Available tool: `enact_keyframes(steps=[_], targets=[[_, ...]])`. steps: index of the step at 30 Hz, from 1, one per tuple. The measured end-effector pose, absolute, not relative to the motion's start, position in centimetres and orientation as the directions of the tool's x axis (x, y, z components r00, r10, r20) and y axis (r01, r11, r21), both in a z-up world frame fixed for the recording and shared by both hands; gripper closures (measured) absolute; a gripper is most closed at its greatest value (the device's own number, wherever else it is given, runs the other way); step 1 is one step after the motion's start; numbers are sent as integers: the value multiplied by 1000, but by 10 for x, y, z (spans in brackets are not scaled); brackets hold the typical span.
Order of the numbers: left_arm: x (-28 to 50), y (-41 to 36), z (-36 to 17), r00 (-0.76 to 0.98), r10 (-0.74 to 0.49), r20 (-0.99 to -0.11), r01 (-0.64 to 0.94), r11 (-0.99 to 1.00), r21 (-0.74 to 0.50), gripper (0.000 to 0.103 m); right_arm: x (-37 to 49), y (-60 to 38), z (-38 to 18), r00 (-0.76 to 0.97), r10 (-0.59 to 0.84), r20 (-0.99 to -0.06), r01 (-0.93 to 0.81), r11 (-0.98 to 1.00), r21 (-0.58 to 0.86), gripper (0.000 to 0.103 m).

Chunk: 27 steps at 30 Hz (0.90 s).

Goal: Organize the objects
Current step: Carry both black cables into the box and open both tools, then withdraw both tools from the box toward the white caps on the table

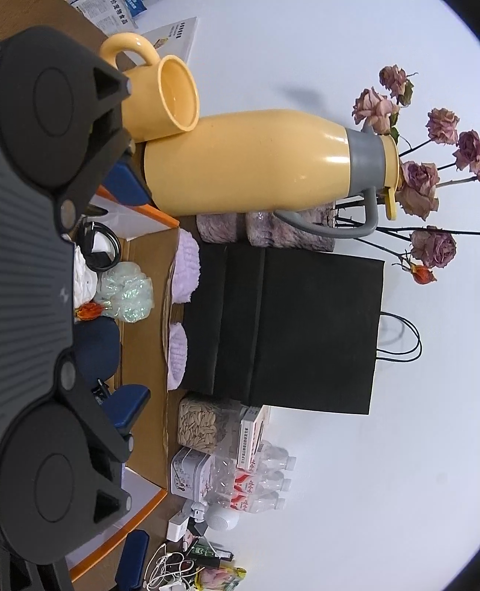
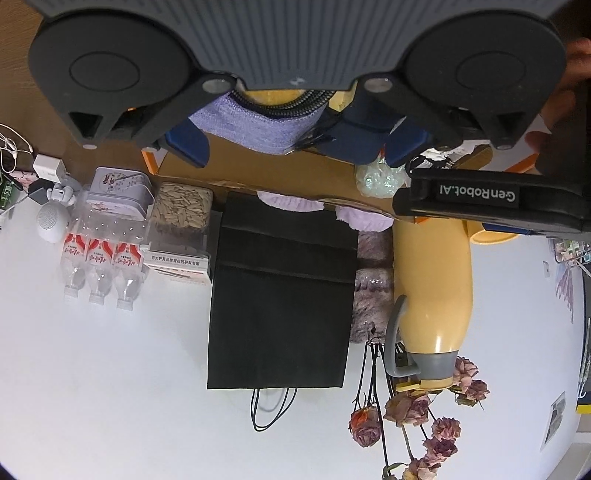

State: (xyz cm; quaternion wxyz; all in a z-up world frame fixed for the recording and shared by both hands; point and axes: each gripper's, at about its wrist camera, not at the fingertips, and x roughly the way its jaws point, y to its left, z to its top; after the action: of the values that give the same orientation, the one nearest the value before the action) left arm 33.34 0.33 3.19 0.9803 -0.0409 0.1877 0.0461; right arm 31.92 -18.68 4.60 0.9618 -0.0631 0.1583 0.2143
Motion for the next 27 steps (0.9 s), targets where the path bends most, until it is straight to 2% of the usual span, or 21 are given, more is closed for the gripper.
enact_keyframes(steps=[8,16,27], targets=[[316,1,35,942,74,-327,-108,990,-87,0,301,-193,53,867,399,-297,-435,898,-66,0],[282,-10,32,950,81,-301,-104,993,-61,0,276,-213,52,879,384,-283,-422,903,-85,0],[237,-35,18,948,55,-314,-64,998,-17,0,240,-251,37,878,369,-304,-412,907,-90,0]])
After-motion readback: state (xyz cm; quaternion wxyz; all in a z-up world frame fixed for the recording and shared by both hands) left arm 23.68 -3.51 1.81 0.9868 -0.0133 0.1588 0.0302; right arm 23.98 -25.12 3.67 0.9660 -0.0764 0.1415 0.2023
